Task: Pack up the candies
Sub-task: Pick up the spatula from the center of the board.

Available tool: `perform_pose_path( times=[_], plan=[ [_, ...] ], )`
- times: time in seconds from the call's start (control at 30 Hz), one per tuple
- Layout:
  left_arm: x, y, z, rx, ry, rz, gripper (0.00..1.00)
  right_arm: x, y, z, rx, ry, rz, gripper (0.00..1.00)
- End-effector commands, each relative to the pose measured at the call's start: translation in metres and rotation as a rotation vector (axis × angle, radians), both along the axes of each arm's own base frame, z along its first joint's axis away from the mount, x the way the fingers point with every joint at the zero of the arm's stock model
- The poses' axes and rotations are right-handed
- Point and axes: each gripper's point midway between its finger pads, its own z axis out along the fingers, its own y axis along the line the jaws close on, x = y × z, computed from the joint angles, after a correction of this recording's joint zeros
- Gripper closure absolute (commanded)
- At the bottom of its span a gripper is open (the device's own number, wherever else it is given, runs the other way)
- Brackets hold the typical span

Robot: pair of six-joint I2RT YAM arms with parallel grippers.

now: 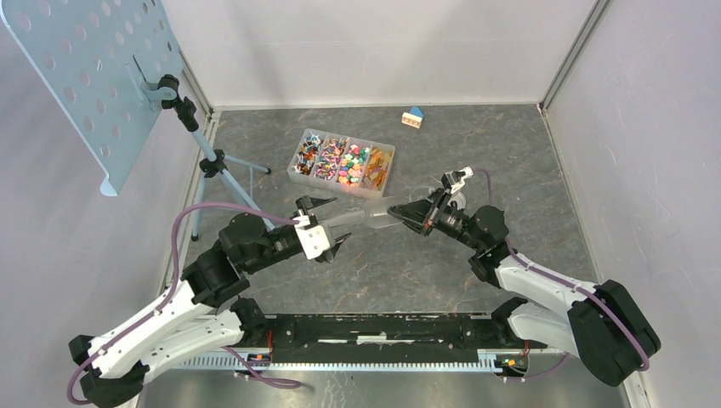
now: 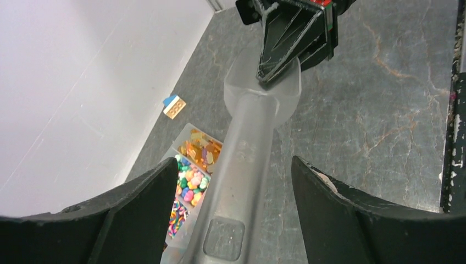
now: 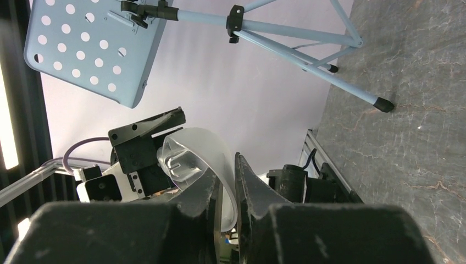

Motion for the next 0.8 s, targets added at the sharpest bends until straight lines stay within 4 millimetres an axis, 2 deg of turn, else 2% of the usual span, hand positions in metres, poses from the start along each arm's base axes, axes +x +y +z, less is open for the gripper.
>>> perform_pose_path(
  times=[0.0,0.23,0.37,0.5,0.6,0.77],
  plan=[
    [-0.01,-0.014,0.024,-0.073,-0.034,-0.092,0.21,-0.005,-0.002,0.019,0.058,-0.063,0.013,0.84],
    [-0.012,-0.015,0.024,-0.078,-0.027,-0.104,0.31,-0.005,-0.001,0.02,0.058,-0.063,0.014,0.83],
    [-0.013,-0.015,0.031,-0.106,-0.039,-0.107,0.28,-0.004,0.0,0.016,0.048,-0.055,0.017,0.83],
    [-0.014,-0.016,0.036,-0.12,-0.047,-0.113,0.28,-0.004,0.001,0.013,0.044,-0.049,0.019,0.83],
    [-0.014,-0.018,0.034,-0.103,-0.043,-0.119,0.34,-0.004,0.0,0.013,0.048,-0.052,0.017,0.83],
    [-0.013,-0.018,0.03,-0.093,-0.036,-0.116,0.54,-0.003,0.001,0.011,0.046,-0.047,0.021,0.83]
  ],
)
